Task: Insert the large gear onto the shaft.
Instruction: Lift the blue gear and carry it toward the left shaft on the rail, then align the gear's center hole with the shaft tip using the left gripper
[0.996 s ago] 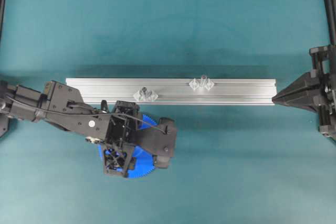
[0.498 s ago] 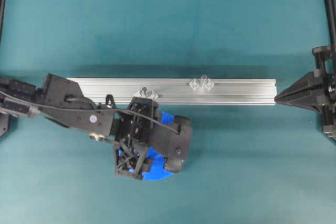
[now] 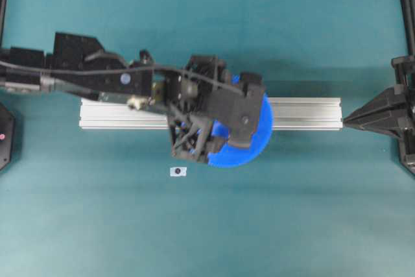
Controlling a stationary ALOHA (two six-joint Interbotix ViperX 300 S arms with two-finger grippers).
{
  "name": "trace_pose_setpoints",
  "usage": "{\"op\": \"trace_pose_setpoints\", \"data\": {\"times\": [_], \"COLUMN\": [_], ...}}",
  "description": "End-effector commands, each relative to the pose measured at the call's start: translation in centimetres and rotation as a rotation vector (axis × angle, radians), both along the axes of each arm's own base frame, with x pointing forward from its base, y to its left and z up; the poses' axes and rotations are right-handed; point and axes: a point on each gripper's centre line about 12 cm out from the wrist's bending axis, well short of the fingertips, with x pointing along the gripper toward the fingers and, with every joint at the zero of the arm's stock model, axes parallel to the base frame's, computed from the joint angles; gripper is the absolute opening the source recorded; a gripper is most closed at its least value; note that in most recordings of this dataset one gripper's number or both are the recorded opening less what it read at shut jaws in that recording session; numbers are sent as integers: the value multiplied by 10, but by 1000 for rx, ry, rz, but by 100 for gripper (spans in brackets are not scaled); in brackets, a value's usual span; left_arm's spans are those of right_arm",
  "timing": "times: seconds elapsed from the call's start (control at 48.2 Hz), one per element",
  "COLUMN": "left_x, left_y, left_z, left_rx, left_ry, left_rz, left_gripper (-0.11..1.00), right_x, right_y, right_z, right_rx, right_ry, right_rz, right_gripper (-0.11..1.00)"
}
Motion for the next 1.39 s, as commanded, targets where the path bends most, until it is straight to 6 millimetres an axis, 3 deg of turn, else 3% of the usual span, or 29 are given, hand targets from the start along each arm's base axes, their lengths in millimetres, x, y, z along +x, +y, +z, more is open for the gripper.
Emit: {"op": "trace_pose_setpoints", "data": {"times": [0.0,0.291,0.561,0.893,1.37], "left_x": [9,33,52,57,54], "left_y": [12,35,40,47,78], "left_z": [24,11,-3,-27,-18], "left_rx": [20,62,83,83,89], "left_ry": [-73,-77,-91,-46,-60], "left_rz": [6,6,-9,-3,54], "left_gripper": [78,78,78,78,78], "right_x": [1,-1,-4,-6,-6], "right_y": [0,-3,-3,-3,-5], "right_z": [4,8,9,8,11], "right_rx": [7,5,5,4,4], "right_ry": [-17,-38,-52,-55,-63], "right_rz": [-5,-17,-17,-17,-30], "right_gripper": [11,11,11,11,11]}}
